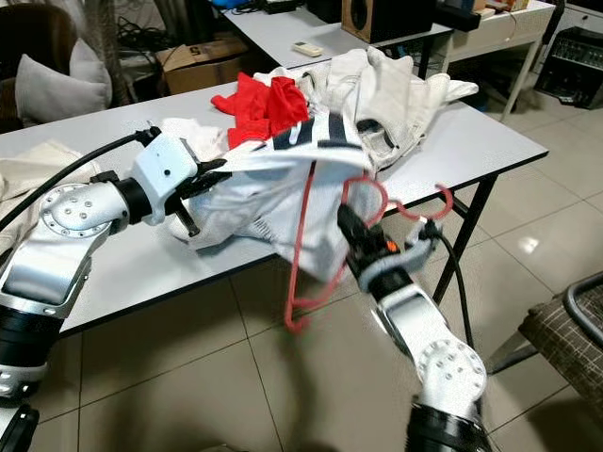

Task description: Hang hanger

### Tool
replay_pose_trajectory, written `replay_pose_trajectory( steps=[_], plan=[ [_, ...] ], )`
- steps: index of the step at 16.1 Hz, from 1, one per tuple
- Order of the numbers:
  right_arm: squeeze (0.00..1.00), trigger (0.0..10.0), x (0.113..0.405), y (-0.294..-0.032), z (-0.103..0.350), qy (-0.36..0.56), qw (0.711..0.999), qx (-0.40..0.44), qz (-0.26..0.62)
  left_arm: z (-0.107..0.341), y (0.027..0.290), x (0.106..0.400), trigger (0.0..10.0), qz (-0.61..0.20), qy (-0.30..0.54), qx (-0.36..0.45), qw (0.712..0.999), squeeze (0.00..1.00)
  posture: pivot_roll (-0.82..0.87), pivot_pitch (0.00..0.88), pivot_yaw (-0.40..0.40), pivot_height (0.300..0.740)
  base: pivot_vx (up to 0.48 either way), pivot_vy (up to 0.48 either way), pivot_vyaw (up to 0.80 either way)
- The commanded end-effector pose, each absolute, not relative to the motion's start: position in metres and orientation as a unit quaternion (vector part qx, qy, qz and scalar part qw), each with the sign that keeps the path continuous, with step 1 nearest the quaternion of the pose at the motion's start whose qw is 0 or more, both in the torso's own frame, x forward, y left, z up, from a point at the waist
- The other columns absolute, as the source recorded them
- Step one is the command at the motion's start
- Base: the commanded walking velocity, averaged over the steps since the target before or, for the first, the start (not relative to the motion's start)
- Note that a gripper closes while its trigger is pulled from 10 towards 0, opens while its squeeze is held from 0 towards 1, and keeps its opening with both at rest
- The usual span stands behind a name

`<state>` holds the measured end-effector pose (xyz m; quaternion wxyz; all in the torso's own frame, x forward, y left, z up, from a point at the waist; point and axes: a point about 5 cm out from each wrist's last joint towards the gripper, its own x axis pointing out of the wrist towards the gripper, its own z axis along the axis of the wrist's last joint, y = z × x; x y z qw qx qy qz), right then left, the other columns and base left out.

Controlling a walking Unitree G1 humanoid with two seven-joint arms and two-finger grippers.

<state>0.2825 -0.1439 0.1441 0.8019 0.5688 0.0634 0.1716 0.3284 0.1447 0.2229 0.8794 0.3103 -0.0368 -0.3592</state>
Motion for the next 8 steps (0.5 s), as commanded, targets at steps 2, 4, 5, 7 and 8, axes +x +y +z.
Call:
replay_pose_trajectory(
  steps=[2, 4, 5, 7, 8],
  plan=[
    [0.0, 0.0, 0.293, -0.142, 0.155, 0.021, 0.784, 0.602, 0.153, 0.222, 0.141, 0.323, 0.0, -0.378, -0.034, 0.298, 0.876, 0.0, -0.17, 0.0, 0.092, 0.74, 0.0, 0.0, 0.0],
    [0.0, 0.0, 0.309, -0.127, 0.167, 0.003, 0.759, 0.63, 0.161, 0.215, 0.134, 0.32, 0.0, -0.396, -0.026, 0.295, 0.869, 0.0, -0.17, 0.0, 0.098, 0.74, 0.0, 0.0, 0.0],
    [0.0, 0.0, 0.314, -0.121, 0.172, -0.003, 0.746, 0.646, 0.162, 0.213, 0.132, 0.319, 0.0, -0.399, -0.021, 0.294, 0.868, 0.0, -0.16, 0.0, 0.097, 0.74, 0.0, 0.0, 0.0],
    [0.0, 0.0, 0.32, -0.118, 0.176, -0.014, 0.723, 0.673, 0.156, 0.208, 0.132, 0.316, 0.0, -0.401, -0.015, 0.299, 0.866, 0.0, -0.16, 0.0, 0.092, 0.74, 0.0, 0.0, 0.0],
    [0.0, 0.0, 0.323, -0.118, 0.178, -0.019, 0.709, 0.69, 0.147, 0.204, 0.131, 0.314, 0.0, -0.407, -0.012, 0.311, 0.859, 0.0, -0.16, 0.0, 0.092, 0.74, 0.0, 0.0, 0.0]
  ],
)
